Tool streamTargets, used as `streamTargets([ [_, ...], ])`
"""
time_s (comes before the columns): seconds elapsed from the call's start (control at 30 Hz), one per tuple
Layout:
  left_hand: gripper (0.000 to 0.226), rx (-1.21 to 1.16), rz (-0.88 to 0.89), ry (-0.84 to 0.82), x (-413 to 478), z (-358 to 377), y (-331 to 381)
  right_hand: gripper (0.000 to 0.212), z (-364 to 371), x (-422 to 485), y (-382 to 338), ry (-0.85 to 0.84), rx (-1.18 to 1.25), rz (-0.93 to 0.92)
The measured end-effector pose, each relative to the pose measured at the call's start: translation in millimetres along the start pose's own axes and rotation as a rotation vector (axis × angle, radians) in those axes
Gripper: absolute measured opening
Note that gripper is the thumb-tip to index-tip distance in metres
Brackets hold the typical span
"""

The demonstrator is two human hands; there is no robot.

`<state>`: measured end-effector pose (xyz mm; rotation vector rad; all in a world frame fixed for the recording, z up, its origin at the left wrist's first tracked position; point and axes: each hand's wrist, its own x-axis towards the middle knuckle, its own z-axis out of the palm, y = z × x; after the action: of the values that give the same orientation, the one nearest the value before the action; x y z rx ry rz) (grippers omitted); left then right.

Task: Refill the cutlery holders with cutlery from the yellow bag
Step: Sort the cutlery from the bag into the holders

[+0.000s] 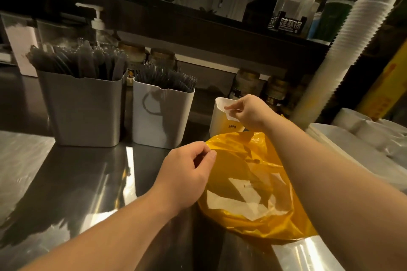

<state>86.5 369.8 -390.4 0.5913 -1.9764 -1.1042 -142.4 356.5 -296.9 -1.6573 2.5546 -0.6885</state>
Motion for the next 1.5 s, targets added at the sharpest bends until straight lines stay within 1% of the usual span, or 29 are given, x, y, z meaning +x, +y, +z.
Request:
streamTargets([
  [0.07,0.020,0.034,0.017,-0.050,-3,2,1,0.034,-7,-3,0,-0.073,-0.004,0.011],
  [0.1,0.020,0.042,0.028,-0.069,-5,3,3,0.038,-11,-6,-1,-0.066,0.019,0.012],
  [0.17,0.016,0.075,0.063,-0.092,-8,5,7,0.045,-20,-16,1,0.062,0.123,-0.007],
  [0.2,0.013,0.106,0.080,-0.105,-9,6,9,0.044,-27,-27,5,0.158,0.180,-0.005],
  [0.23,0.008,0.151,0.096,-0.124,-10,6,9,0.040,-33,-41,9,0.254,0.186,-0.001],
  [0.27,0.003,0.203,0.111,-0.152,-11,7,10,0.034,-39,-59,20,0.339,0.133,0.022],
  [0.3,0.007,0.268,0.126,-0.178,-12,7,10,0.030,-42,-77,31,0.399,0.040,0.072],
  [0.33,0.014,0.330,0.136,-0.207,-14,11,11,0.028,-43,-96,47,0.434,-0.062,0.158],
  [0.37,0.023,0.386,0.129,-0.231,-14,13,13,0.031,-43,-112,60,0.432,-0.167,0.264],
  [0.4,0.034,0.420,0.097,-0.260,-16,17,15,0.037,-41,-124,74,0.378,-0.249,0.386],
  [0.47,0.061,0.477,-0.001,-0.376,-17,21,16,0.052,-35,-133,93,0.202,-0.274,0.568],
  [0.5,0.073,0.517,-0.038,-0.450,-18,22,17,0.056,-32,-134,99,0.152,-0.239,0.614],
  [0.57,0.091,0.578,-0.076,-0.543,-17,21,15,0.061,-27,-129,105,0.164,-0.175,0.634],
  [0.67,0.110,0.622,-0.135,-0.579,-15,19,14,0.065,-15,-127,113,0.175,-0.034,0.665],
  [0.73,0.120,0.663,-0.151,-0.583,-14,15,13,0.056,-13,-127,108,0.193,0.022,0.581],
  [0.77,0.125,0.680,-0.156,-0.577,-15,14,14,0.051,-19,-128,101,0.271,0.008,0.485],
  [0.83,0.133,0.705,-0.176,-0.547,-17,12,19,0.046,-40,-133,80,0.551,-0.081,0.226],
  [0.87,0.137,0.711,-0.208,-0.530,-18,11,22,0.046,-50,-137,65,0.681,-0.131,0.091],
  [0.9,0.141,0.704,-0.252,-0.519,-18,12,24,0.049,-59,-140,50,0.767,-0.174,-0.018],
  [0.93,0.144,0.687,-0.301,-0.515,-17,14,26,0.052,-66,-143,37,0.806,-0.218,-0.091],
  [0.97,0.144,0.677,-0.330,-0.519,-15,14,26,0.055,-69,-143,25,0.812,-0.262,-0.135],
  [1.07,0.133,0.721,-0.318,-0.547,-9,17,24,0.059,-79,-143,3,0.805,-0.346,-0.208],
  [1.13,0.138,0.697,-0.334,-0.544,-11,18,23,0.058,-83,-140,-3,0.824,-0.339,-0.246],
  [1.2,0.139,0.716,-0.365,-0.562,-13,19,25,0.059,-82,-134,-3,0.775,-0.333,-0.247],
  [1.27,0.126,0.771,-0.376,-0.596,-14,21,26,0.059,-77,-128,1,0.720,-0.317,-0.235],
  [1.3,0.118,0.786,-0.370,-0.612,-14,20,28,0.060,-74,-126,2,0.722,-0.306,-0.228],
  [1.37,0.104,0.802,-0.355,-0.645,-16,20,31,0.064,-74,-126,2,0.761,-0.289,-0.244],
  [1.43,0.083,0.810,-0.325,-0.661,-19,19,33,0.065,-76,-129,-3,0.834,-0.292,-0.309],
  [1.5,0.063,0.797,-0.278,-0.601,-20,19,36,0.064,-76,-128,-4,0.892,-0.294,-0.368],
])
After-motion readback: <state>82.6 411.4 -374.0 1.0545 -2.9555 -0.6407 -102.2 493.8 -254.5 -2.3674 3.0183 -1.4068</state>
